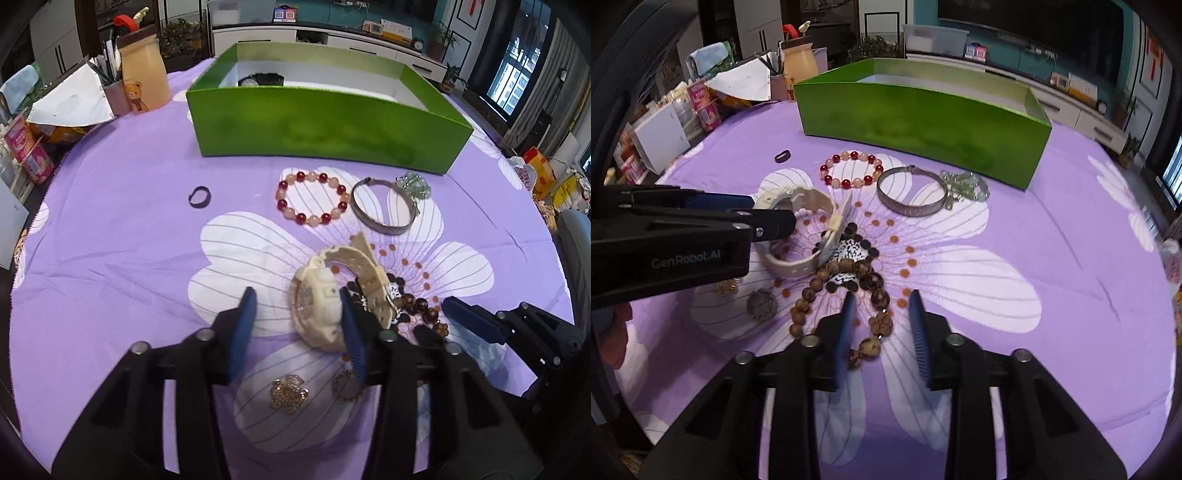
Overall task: Organize jewelry
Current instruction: 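Grasp the cream watch with the left gripper while the right grasps the brown bead bracelet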
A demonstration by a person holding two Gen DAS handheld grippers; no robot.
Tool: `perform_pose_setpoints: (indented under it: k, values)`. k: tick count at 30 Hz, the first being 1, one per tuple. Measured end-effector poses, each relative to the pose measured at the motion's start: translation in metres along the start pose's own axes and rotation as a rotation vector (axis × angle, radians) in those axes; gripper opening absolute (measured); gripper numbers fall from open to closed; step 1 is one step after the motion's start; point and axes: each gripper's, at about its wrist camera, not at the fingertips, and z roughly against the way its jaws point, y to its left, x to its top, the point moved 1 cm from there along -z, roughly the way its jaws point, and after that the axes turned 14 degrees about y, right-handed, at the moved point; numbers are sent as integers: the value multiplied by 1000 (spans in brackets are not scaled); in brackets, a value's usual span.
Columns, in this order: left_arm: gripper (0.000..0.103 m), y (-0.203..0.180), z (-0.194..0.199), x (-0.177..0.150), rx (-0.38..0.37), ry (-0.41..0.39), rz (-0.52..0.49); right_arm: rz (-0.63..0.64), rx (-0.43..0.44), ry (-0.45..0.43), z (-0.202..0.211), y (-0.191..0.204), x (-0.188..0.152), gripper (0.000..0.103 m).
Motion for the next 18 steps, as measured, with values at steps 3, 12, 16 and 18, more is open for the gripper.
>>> perform_pose_setpoints:
  k: [3, 12, 16, 18]
  values:
    - [23, -2, -3, 1, -17, 0, -14, 17, -3, -5, -1, 2, 2, 12]
    - [17, 4, -1, -4, -23, -26, -19, 13, 2, -45, 10, 0, 2, 11]
    - [17, 14, 12, -8, -38, -52, -6, 16, -11, -100, 31, -3, 5, 11]
    - [17, 18, 19, -9, -38, -67, 1, 14, -17, -124, 41, -5, 6, 11]
